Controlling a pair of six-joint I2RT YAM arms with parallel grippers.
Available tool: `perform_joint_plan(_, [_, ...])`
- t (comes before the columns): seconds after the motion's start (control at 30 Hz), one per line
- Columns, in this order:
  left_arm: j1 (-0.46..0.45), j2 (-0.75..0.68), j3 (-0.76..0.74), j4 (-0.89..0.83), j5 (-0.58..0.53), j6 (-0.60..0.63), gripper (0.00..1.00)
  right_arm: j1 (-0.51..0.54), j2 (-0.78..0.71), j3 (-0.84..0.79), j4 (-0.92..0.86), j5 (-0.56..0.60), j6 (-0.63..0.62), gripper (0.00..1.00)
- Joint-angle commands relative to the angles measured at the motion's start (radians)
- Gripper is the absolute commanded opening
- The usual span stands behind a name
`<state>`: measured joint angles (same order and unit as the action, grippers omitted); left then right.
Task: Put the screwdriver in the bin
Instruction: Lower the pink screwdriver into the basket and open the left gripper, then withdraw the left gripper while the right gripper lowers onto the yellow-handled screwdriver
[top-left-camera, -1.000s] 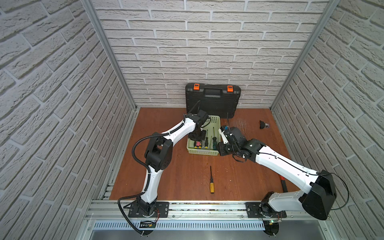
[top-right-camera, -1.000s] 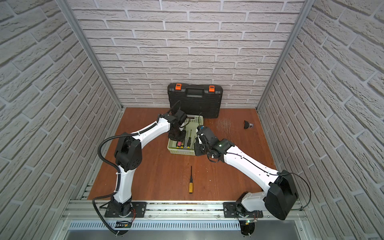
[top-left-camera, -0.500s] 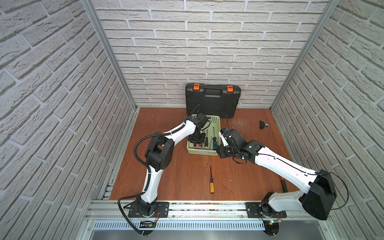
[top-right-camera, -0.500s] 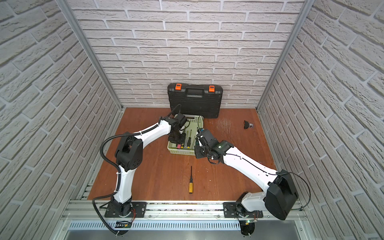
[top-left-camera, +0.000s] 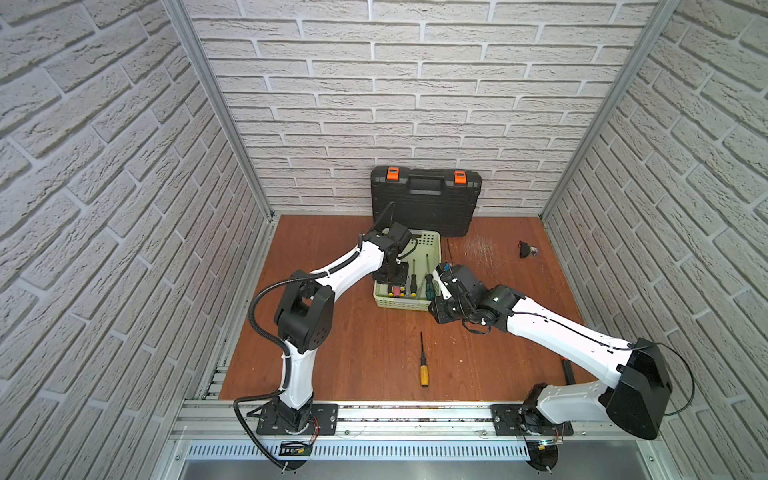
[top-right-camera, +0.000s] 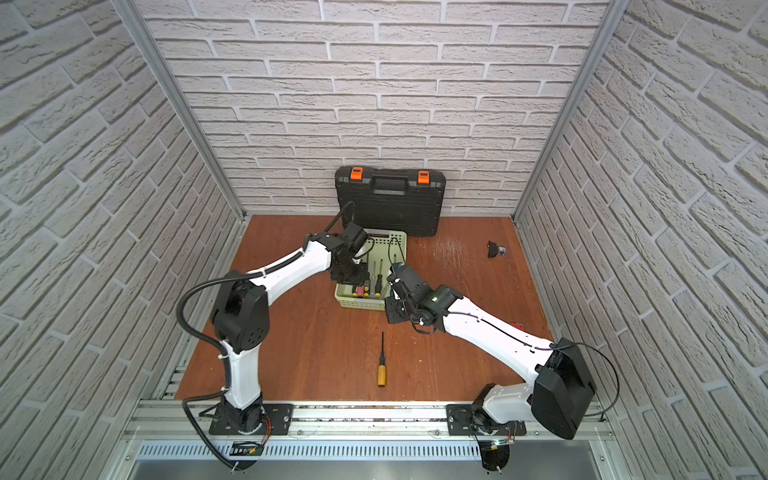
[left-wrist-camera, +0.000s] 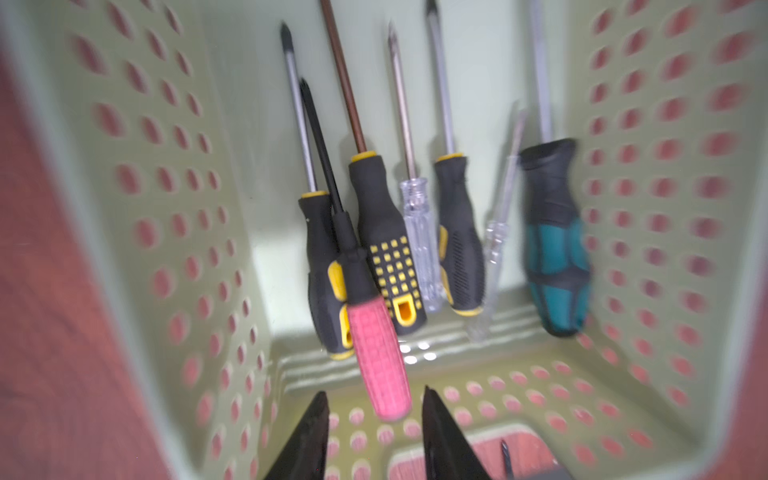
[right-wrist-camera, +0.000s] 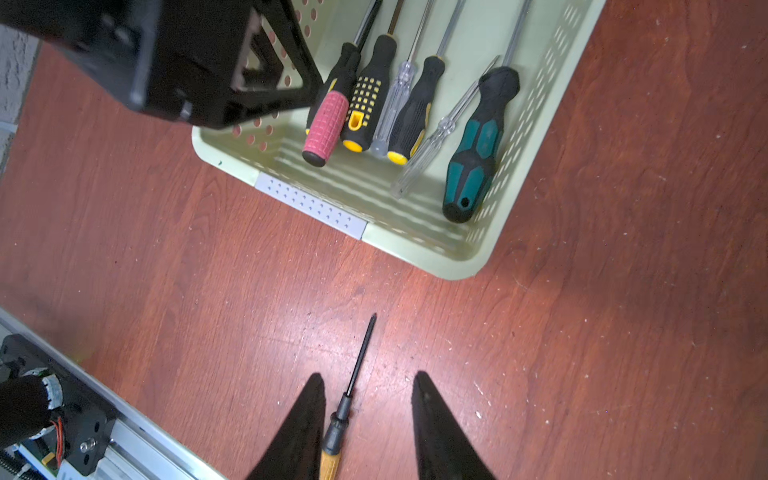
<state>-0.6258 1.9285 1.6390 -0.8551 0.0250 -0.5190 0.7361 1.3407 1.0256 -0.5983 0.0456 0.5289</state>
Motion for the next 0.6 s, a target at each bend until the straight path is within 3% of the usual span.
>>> perform_joint_plan(0.0, [-0.003,-0.112,-0.056,0.065,-0.017,-0.014,0.39,0.047,-0.036,-0.028,-0.042,0.041,0.051,0.37])
perform_joint_plan(0.4, [-0.051,-0.482,-0.486,0.298,-0.088,-0.131,0.47,0.183,-0.03,-0.048,-0.172,0.119,0.176,0.42])
perform_joint_plan(0.57, [-0.138,-0.597,-0.617,0.303,-0.213,-0.201,0.47,0.256,-0.06,-0.1,-0.212,0.095,0.27,0.49])
